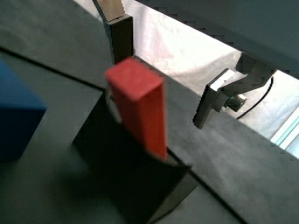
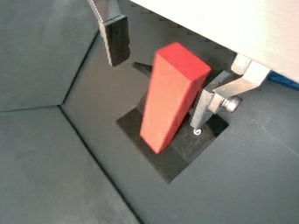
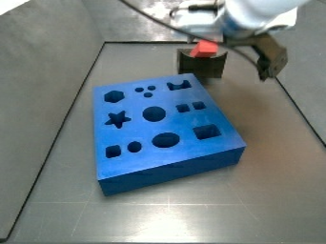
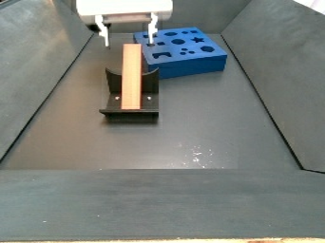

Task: Pick up the rectangle object. Move up. Place the rectangle object on the fixture. Regrasp the rectangle object. Move to above the board. Insert the rectangle object.
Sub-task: Regrasp the rectangle object, then move to above the board.

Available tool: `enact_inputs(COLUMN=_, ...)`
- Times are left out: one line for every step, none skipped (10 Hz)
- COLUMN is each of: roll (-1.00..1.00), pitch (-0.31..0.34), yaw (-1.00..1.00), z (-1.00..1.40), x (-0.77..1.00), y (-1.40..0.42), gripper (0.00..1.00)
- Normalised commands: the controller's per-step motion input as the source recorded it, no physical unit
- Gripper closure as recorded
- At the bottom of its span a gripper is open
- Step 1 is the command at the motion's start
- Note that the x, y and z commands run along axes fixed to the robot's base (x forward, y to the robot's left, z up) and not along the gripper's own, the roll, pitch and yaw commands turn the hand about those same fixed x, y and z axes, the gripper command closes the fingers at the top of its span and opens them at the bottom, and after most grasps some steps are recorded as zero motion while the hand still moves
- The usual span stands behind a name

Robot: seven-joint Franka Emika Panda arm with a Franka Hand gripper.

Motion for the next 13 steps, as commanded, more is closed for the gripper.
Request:
enact_inputs(roll=0.05, pitch=-0.041, yaw=-0.08, z=-0.71, x=0.05, y=0.02, gripper=0.00)
enact_inputs(roll=0.05, pitch=-0.023, yaw=-0.07, z=-0.55, x=0.05, y=0.02, gripper=0.00)
enact_inputs(roll=0.06, pitch=-0.009, yaw=-0.05, z=-0.40, x=0.06, y=0.01, gripper=0.00)
enact_inputs(roll=0.06, pitch=0.006, yaw=-0.03, z=-0.24, x=0.06, y=0.01, gripper=0.00)
enact_inputs(roll=0.00, pitch=0.000, yaw=0.00, z=0.00, x=0.00, y=0.00, gripper=1.00)
enact_inputs(roll=0.17, pitch=-0.013, yaw=-0.06, z=1.00, x=0.01, y=0.05, gripper=1.00)
enact_inputs(roll=0.17, pitch=-0.014, yaw=-0.06, z=1.00, x=0.01, y=0.05, gripper=1.00)
enact_inputs(roll=0.14, pitch=-0.019, yaw=-0.07, z=1.00, x=0.00, y=0.04, gripper=1.00)
enact_inputs(roll=0.11, pitch=-0.021, yaw=-0.07, z=1.00, x=0.00, y=0.04, gripper=1.00)
enact_inputs(roll=0.07, pitch=-0.019, yaw=-0.07, z=1.00, x=-0.01, y=0.04, gripper=1.00)
enact_inputs(roll=0.06, pitch=-0.014, yaw=-0.07, z=1.00, x=-0.01, y=0.04, gripper=1.00)
enact_inputs(roll=0.04, pitch=-0.006, yaw=-0.06, z=1.00, x=-0.02, y=0.04, gripper=1.00)
enact_inputs(roll=0.04, pitch=0.002, yaw=-0.06, z=1.00, x=-0.02, y=0.03, gripper=1.00)
